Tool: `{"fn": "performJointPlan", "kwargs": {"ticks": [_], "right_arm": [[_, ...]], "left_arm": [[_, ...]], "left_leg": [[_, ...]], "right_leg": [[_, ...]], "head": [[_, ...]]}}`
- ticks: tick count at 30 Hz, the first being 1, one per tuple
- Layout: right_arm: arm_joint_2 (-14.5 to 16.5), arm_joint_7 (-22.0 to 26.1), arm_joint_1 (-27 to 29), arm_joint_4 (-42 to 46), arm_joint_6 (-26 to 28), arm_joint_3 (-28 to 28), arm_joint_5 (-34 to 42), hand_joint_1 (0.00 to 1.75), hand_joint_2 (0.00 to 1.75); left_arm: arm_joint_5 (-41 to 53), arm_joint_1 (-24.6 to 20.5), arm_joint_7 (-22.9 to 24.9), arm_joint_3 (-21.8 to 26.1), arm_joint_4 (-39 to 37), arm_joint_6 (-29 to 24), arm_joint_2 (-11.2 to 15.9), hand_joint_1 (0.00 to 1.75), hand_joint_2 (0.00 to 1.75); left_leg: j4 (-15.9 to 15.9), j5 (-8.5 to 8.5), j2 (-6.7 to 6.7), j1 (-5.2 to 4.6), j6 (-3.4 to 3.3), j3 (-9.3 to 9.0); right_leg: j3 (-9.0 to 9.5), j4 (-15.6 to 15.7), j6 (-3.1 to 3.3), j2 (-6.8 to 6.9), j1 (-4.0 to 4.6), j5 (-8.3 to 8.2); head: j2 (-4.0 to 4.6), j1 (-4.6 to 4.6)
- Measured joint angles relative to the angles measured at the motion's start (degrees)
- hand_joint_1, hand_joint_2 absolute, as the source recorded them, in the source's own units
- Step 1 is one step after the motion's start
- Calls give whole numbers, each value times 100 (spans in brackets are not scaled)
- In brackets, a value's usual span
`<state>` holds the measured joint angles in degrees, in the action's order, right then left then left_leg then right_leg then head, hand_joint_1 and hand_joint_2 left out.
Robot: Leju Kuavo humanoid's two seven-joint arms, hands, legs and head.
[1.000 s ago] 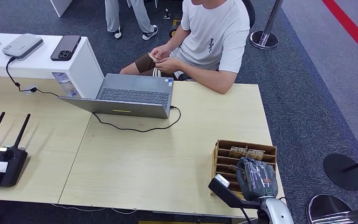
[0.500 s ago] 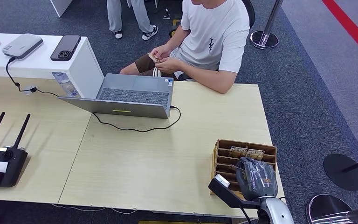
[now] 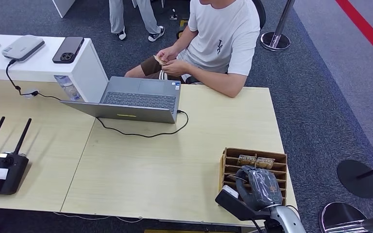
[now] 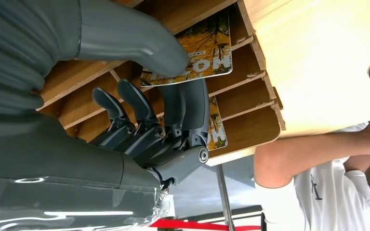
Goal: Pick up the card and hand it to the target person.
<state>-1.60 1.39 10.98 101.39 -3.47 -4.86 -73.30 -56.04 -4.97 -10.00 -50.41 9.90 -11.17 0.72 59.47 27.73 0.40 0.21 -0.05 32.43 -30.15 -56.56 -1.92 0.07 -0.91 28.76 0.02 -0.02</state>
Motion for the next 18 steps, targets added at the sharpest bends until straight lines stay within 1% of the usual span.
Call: {"fn": "performJointPlan", "kwargs": {"ticks": [18], "right_arm": [[-2,37,1,-18,4,7,114,152,175]], "left_arm": [[-1,11,14,-30,0,-1,9,0,175]], "left_leg": [[0,0,0,0,0,0]], "right_leg": [[-1,0,0,0,0,0]], "head": [[0,0]]}}
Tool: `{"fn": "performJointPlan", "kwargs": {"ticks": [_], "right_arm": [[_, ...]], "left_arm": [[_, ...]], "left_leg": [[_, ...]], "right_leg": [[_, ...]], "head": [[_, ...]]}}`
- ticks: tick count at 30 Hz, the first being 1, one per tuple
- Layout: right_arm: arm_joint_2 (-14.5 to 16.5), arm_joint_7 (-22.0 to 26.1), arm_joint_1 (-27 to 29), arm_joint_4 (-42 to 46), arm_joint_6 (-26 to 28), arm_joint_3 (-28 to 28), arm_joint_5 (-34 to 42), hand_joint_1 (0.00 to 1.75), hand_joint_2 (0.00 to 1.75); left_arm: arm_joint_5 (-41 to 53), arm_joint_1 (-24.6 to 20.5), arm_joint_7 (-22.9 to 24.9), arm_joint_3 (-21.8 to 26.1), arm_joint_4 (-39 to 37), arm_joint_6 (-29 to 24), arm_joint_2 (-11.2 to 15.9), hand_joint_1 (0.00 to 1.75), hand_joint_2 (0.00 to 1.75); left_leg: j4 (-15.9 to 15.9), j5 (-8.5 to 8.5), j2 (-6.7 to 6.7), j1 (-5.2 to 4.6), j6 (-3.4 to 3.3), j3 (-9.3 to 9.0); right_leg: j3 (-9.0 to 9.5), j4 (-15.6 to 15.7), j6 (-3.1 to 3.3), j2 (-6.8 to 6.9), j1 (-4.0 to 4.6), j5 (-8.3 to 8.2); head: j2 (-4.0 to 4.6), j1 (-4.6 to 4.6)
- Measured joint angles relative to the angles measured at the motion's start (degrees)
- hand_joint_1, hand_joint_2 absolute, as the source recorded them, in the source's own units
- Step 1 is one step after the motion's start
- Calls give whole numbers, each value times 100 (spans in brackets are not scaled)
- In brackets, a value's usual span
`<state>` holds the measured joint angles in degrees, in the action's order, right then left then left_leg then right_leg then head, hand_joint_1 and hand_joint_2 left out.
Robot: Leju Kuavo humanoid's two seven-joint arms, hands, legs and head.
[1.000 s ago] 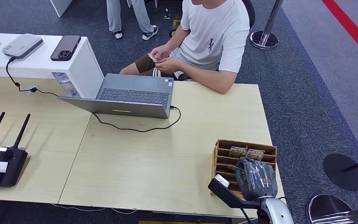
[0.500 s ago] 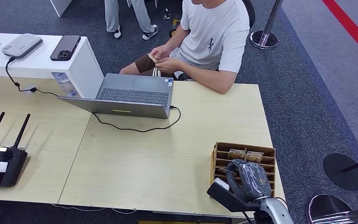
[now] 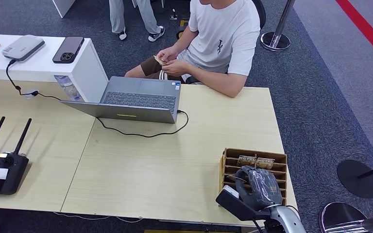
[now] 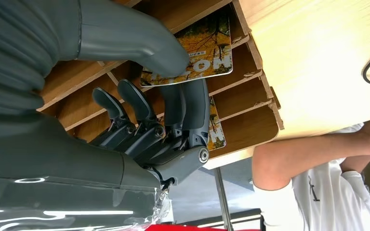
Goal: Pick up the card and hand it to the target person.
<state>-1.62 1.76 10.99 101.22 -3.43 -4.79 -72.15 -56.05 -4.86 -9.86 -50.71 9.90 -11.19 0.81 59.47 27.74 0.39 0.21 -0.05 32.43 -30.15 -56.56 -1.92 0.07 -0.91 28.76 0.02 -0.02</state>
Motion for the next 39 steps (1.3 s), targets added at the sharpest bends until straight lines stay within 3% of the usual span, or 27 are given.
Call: {"fn": "performJointPlan", "kwargs": {"ticks": [10,24,39], "right_arm": [[-94,-14,184,291,48,161,-9,152,175],[-378,409,342,1082,-4,392,355,152,175],[-561,1252,-80,1290,210,396,1605,152,175]], "left_arm": [[-57,5,-19,-11,0,-1,4,0,175],[-240,14,-60,-9,0,-9,6,0,175],[-356,14,-84,-9,0,-9,8,0,175]], "left_leg": [[0,0,0,-1,0,1],[0,0,0,-1,0,1],[0,0,0,-1,0,3]], "right_leg": [[-1,0,0,0,-1,0],[-1,0,0,0,0,0],[-1,0,0,0,0,0]], "head": [[0,0],[0,1],[0,1]]}}
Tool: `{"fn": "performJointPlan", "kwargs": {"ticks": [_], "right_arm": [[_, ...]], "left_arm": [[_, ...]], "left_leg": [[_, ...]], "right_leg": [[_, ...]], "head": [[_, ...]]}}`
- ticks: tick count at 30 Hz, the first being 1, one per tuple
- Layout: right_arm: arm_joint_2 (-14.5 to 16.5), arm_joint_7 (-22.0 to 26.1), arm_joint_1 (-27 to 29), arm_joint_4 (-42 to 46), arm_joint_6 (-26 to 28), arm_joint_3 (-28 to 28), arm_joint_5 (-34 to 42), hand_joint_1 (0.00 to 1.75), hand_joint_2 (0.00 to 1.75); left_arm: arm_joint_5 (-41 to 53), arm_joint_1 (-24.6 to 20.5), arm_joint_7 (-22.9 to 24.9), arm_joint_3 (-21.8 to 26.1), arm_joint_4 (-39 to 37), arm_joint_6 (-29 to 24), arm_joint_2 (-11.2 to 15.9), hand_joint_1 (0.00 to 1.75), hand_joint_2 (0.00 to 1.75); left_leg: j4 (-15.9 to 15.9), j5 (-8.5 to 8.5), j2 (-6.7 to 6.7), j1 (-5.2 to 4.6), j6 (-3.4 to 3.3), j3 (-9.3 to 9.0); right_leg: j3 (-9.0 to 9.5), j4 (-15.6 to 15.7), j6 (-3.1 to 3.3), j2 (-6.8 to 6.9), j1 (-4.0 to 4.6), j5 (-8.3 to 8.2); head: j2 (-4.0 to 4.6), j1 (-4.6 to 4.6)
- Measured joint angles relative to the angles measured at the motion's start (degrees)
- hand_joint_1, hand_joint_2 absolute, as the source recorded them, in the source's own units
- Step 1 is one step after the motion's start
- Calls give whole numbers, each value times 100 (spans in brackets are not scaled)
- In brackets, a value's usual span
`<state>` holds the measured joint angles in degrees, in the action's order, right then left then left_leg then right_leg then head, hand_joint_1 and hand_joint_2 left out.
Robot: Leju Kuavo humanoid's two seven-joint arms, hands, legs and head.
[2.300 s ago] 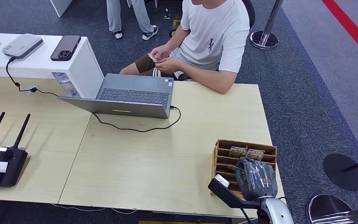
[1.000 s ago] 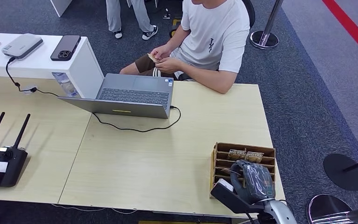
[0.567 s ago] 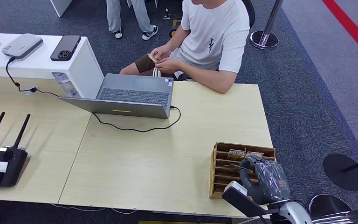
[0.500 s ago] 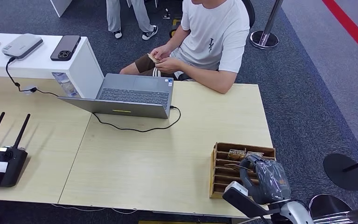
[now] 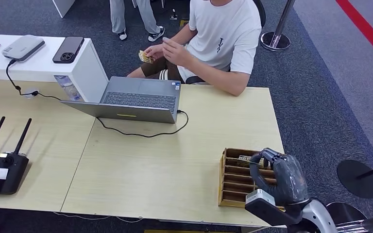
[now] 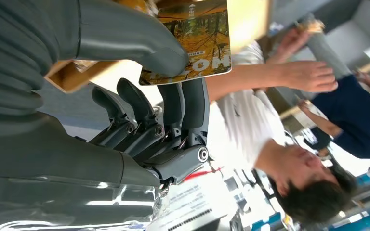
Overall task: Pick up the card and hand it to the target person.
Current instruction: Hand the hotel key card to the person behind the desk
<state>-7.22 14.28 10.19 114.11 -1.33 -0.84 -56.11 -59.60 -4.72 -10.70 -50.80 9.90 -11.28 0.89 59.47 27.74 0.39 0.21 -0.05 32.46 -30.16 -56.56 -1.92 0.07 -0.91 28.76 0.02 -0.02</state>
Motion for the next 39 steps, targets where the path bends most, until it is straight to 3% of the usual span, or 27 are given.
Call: {"fn": "performJointPlan", "kwargs": {"ticks": [8,17,23,27,39], "right_arm": [[111,254,-551,-200,1164,-68,-28,152,175],[555,593,-1398,-1069,3895,-442,-934,152,175],[1339,1644,-1936,-1453,4061,-133,-1239,152,175],[1753,1955,-2158,-1676,4061,175,-1290,152,175],[2239,2353,-2304,-2028,4061,532,-1361,152,175]], "left_arm": [[0,-4,-30,-37,0,0,-2,0,175],[38,-18,-9,-207,0,-4,-2,0,175],[119,-46,-11,-363,0,-9,11,0,175],[145,-63,-12,-422,0,-10,21,0,175],[145,-77,37,-513,0,-30,42,0,175]], "left_leg": [[0,0,0,0,0,2],[0,-1,-1,1,1,0],[0,-2,0,3,2,-1],[0,-2,1,3,2,0],[0,-2,1,3,2,1]], "right_leg": [[0,-1,0,0,0,0],[1,-2,0,-2,1,0],[0,-3,1,-1,2,0],[1,-2,1,-1,1,0],[0,-1,1,0,2,0]], "head": [[0,0],[0,1],[0,-1],[0,0],[0,-1]]}}
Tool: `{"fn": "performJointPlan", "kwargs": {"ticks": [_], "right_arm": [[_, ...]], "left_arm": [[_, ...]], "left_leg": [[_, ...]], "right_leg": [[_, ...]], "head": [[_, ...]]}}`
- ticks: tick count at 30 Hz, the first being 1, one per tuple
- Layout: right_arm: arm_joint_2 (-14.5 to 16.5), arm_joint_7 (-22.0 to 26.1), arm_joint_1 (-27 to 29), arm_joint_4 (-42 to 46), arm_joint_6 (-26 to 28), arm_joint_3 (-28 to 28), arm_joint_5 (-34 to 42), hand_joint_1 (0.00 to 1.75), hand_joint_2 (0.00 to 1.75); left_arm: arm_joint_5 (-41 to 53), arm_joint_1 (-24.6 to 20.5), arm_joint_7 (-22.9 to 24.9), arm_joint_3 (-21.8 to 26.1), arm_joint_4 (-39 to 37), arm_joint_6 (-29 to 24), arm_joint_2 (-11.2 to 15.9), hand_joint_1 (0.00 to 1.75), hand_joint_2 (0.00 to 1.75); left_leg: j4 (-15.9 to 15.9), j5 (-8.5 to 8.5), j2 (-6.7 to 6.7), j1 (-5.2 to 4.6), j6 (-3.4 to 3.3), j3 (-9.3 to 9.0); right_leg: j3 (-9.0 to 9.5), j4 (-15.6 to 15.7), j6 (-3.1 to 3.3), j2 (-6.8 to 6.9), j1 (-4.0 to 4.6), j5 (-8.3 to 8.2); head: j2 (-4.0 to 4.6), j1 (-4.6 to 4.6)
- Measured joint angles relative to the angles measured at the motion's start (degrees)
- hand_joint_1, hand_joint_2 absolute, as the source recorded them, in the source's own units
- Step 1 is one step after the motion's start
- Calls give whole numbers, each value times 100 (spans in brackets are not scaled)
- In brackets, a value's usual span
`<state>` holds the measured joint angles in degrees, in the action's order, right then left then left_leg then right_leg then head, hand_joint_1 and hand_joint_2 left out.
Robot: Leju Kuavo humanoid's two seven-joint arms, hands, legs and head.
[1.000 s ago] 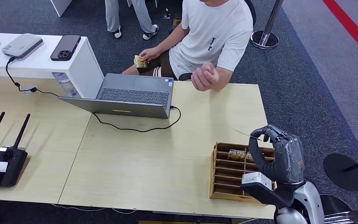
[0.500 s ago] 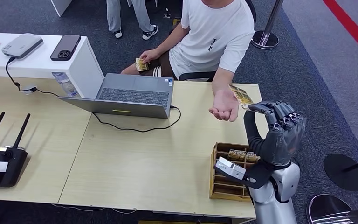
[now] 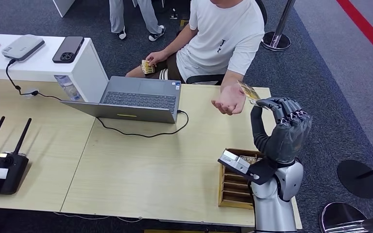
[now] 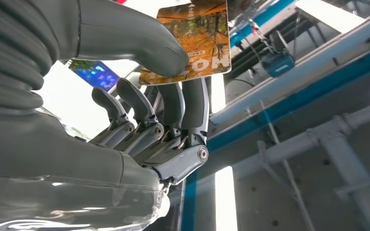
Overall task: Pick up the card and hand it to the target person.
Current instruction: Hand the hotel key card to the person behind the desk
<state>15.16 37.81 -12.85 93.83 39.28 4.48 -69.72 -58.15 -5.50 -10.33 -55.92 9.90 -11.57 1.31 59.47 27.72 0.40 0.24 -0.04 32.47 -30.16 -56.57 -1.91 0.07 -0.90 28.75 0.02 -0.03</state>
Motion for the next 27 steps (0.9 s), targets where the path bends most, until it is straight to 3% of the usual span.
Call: {"fn": "performJointPlan", "kwargs": {"ticks": [8,15,27], "right_arm": [[95,-32,-1,-190,0,73,-14,152,175],[56,-336,-4,-607,0,-69,-90,152,175],[-51,-446,4,-1164,2,-321,-93,152,175]], "left_arm": [[-36,-1,-10,-3,0,-5,1,0,175],[-54,0,-11,-5,0,-14,-1,0,175],[-107,1,-8,-5,0,-16,-13,0,175]], "left_leg": [[0,0,0,0,0,2],[0,0,0,0,0,1],[0,0,0,0,0,2]], "right_leg": [[0,0,0,0,0,0],[0,0,0,0,0,0],[0,0,0,0,0,0]], "head": [[0,1],[0,1],[0,1]]}}
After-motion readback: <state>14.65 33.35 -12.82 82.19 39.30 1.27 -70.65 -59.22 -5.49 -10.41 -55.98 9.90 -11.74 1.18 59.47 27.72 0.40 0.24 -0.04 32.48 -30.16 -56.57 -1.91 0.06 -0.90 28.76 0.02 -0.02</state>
